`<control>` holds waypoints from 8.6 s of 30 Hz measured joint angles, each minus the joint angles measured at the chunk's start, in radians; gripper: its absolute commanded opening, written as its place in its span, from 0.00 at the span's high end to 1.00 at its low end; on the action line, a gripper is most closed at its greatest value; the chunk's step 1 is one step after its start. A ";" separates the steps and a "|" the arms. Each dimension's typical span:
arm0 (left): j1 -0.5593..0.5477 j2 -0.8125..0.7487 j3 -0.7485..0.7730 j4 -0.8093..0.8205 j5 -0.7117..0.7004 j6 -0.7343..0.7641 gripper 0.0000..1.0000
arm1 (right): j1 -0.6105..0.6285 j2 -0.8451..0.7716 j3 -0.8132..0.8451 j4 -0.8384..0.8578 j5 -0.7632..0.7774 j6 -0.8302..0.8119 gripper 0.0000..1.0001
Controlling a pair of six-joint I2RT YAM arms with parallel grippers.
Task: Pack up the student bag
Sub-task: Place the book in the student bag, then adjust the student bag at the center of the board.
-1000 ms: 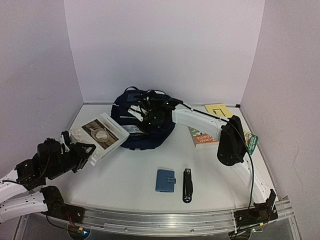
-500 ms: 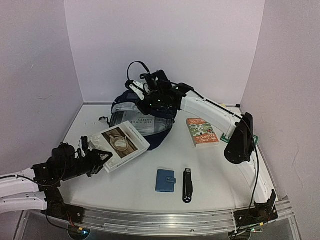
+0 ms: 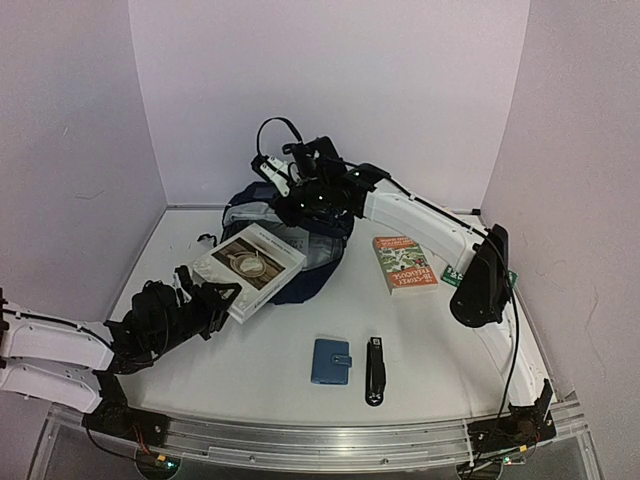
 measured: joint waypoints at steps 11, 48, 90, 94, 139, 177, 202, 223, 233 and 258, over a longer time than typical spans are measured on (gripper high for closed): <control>0.002 0.304 0.144 0.202 -0.201 -0.093 0.90 | 0.000 -0.035 0.000 -0.020 -0.137 0.051 1.00; 0.111 0.743 0.480 0.339 -0.108 -0.083 0.15 | -0.011 -0.120 -0.079 -0.138 -0.386 0.064 1.00; 0.176 0.855 0.441 0.432 0.088 -0.128 0.32 | -0.019 -0.140 -0.170 -0.126 -0.445 0.088 1.00; 0.125 0.779 0.371 0.418 0.076 -0.097 0.26 | -0.019 -0.140 -0.170 -0.124 -0.440 0.089 1.00; -0.034 -0.115 0.173 -0.445 -0.246 0.305 0.04 | -0.386 -0.356 -0.771 -0.153 -0.059 0.137 0.12; 0.224 0.362 0.609 -0.868 0.117 0.613 0.57 | -0.317 -0.285 -0.636 -0.154 -0.367 0.279 0.18; 0.657 0.429 0.647 -0.928 0.272 0.607 0.89 | -0.305 -0.237 -0.607 -0.169 -0.369 0.234 0.21; 0.724 0.344 0.861 -0.930 0.494 0.789 0.08 | -0.184 -0.242 -0.711 -0.092 -0.236 -0.314 0.29; 0.672 0.122 0.625 -0.946 0.577 0.779 0.05 | -0.176 -0.209 -0.715 0.045 -0.178 -0.569 0.31; 0.515 0.394 0.445 -0.717 0.503 0.677 0.29 | -0.131 -0.160 -0.819 0.274 -0.099 -0.583 1.00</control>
